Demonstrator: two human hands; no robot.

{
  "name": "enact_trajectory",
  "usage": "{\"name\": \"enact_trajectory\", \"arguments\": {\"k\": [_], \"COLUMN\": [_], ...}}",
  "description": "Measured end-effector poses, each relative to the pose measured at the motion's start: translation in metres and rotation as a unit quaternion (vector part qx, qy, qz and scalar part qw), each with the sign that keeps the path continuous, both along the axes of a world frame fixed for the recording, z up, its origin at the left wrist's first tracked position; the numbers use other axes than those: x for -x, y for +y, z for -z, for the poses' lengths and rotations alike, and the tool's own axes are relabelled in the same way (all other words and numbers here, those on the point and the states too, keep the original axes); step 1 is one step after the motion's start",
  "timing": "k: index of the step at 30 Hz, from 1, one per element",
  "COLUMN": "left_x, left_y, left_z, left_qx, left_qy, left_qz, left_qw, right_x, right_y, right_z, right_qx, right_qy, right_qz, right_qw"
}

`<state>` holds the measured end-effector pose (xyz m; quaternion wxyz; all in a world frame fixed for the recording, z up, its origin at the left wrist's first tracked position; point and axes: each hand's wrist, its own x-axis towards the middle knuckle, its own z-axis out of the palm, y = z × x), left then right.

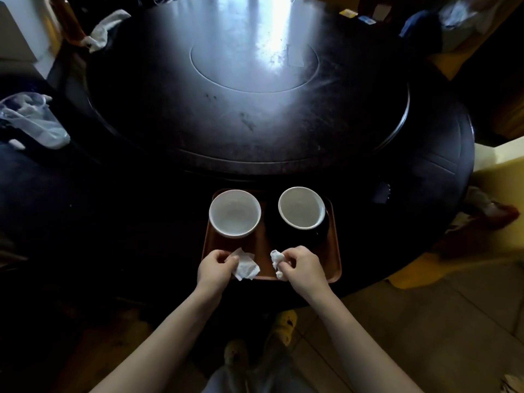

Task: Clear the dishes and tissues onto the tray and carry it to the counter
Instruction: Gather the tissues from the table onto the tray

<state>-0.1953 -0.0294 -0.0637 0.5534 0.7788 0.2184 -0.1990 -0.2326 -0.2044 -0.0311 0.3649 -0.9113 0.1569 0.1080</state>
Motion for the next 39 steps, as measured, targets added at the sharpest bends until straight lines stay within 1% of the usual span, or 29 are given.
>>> {"name": "enact_trajectory", "arguments": {"k": [2,5,8,10,12,15,18,20,24,27,30,32,34,36,39], "left_x": [-0.001,-0.003,-0.003,0.000,0.006,0.019,0.030,0.034,0.035,0.034,0.032,0.031,0.031,0.033,0.033], "left_y": [-0.002,-0.007,-0.012,-0.011,-0.006,0.004,0.014,0.018,0.022,0.024,0.025,0.023,0.020,0.015,-0.001], "left_z": [0.001,-0.001,-0.006,-0.005,-0.004,0.004,0.020,0.028,0.039,0.038,0.037,0.029,0.013,-0.007,-0.030], "left_qx": [-0.050,-0.080,-0.107,-0.144,-0.196,-0.295,-0.364,-0.383,-0.402,-0.401,-0.398,-0.392,-0.347,-0.278,-0.199], "left_qy": [-0.013,-0.031,-0.056,-0.092,-0.133,-0.191,-0.207,-0.209,-0.218,-0.212,-0.190,-0.199,-0.227,-0.263,-0.297], "left_qz": [0.003,0.015,0.064,0.105,0.136,0.189,0.244,0.267,0.284,0.292,0.313,0.306,0.261,0.216,0.208], "left_qw": [0.999,0.996,0.991,0.980,0.962,0.917,0.875,0.859,0.843,0.842,0.841,0.845,0.872,0.898,0.910], "right_x": [-0.002,-0.003,0.002,0.008,0.014,0.019,0.020,0.017,0.008,0.005,0.005,0.007,0.009,0.010,0.010], "right_y": [0.006,0.017,0.022,0.021,0.017,0.014,0.022,0.030,0.037,0.036,0.033,0.030,0.025,0.019,0.006], "right_z": [0.007,0.014,0.017,0.020,0.022,0.025,0.025,0.027,0.034,0.036,0.035,0.030,0.020,0.010,-0.005], "right_qx": [0.028,0.048,0.057,0.078,0.106,0.149,0.181,0.191,0.212,0.204,0.173,0.125,0.050,-0.022,-0.074], "right_qy": [-0.015,-0.039,-0.074,-0.111,-0.137,-0.162,-0.172,-0.162,-0.118,-0.115,-0.140,-0.152,-0.149,-0.135,-0.133], "right_qz": [-0.003,-0.028,-0.050,-0.046,-0.033,-0.017,-0.034,-0.053,-0.055,-0.047,-0.042,-0.034,-0.012,0.020,0.057], "right_qw": [1.000,0.998,0.994,0.990,0.984,0.975,0.968,0.967,0.968,0.971,0.974,0.980,0.988,0.990,0.987]}}
